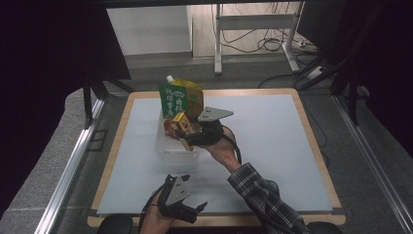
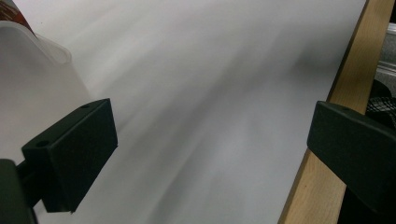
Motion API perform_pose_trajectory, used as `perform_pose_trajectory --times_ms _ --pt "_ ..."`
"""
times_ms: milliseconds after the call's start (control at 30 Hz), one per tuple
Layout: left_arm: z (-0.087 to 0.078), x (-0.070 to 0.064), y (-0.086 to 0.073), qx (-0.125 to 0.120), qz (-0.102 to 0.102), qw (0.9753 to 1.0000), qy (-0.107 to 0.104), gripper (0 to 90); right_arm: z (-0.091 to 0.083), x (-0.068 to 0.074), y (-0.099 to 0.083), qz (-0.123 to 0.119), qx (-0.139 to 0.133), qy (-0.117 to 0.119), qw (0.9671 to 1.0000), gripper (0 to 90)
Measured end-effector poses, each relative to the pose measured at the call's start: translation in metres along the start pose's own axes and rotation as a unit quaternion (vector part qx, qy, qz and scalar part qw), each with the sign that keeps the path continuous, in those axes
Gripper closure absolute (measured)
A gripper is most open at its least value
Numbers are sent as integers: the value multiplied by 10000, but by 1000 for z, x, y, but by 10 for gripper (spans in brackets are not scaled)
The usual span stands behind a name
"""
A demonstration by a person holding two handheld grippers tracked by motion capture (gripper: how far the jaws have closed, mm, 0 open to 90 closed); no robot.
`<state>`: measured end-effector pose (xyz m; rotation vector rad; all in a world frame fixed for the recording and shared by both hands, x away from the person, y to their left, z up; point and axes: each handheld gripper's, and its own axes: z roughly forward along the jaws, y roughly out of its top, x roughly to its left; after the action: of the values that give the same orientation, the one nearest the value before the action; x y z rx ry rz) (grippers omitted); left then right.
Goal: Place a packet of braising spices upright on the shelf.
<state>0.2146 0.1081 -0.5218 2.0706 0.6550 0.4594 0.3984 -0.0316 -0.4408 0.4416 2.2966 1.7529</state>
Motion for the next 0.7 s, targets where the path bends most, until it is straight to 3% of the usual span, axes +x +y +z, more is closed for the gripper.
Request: perform_pose_trajectory --times_ms 300,700 --pt "0 1 0 3 -5 10000 1 14 18 1 -6 112 -17 117 9999 322" --pt "0 1 0 16 8 10000 -8 14 25 3 -23 182 49 134 9997 323"
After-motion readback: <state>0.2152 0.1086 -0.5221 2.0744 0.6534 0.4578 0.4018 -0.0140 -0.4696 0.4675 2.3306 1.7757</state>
